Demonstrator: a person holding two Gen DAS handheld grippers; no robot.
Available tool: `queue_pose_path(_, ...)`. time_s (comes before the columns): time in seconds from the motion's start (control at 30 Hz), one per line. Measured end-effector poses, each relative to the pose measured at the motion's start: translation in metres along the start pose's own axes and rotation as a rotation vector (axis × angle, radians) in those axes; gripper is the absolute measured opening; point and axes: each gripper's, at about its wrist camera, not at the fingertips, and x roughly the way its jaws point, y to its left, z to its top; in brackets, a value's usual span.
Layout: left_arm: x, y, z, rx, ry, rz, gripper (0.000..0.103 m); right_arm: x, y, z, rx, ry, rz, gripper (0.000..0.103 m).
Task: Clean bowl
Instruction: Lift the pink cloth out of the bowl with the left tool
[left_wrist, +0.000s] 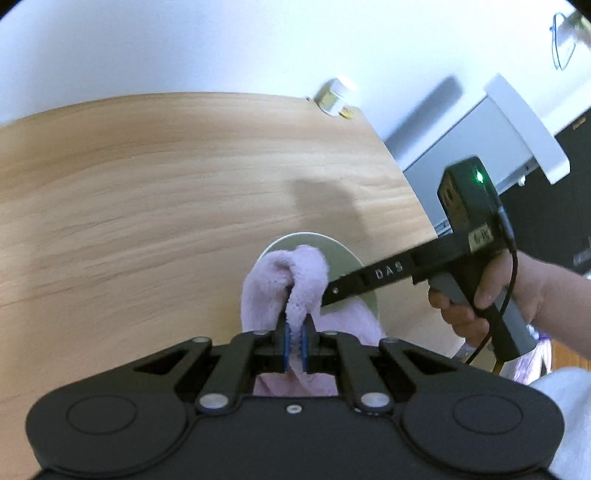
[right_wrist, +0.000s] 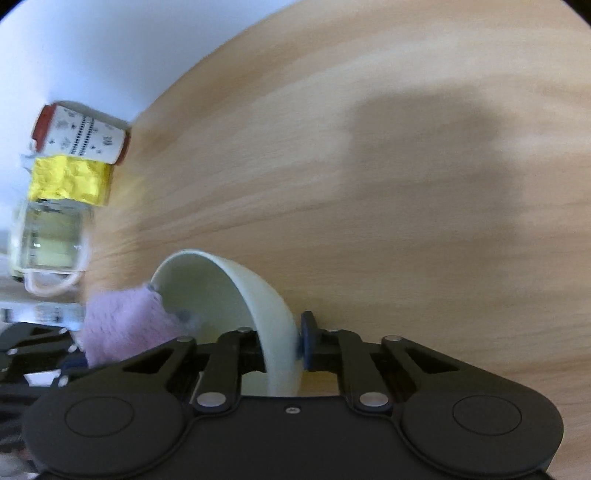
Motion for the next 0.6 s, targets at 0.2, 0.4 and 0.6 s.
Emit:
queue_pose_path(0.2,0.005,-0.001,0.003,-0.056,-0.044,0.026,0.005,0.001,-0.001,0.001,-0.003,0.006,0.019,0.013)
queue_pose_path(0.4,-0.014,0.018,-0.003,-0.151,-0.122,0.052,0.005,0.008,0.007,0.005,-0.021,0.019,-0.004,0.012)
queue_pose_path(0.6,-0.032,0.041,-0.012,-0.241,-0.158,0.069,0.005,0.014,0.012,0.013,0.012,0.060,-0.058,0.013)
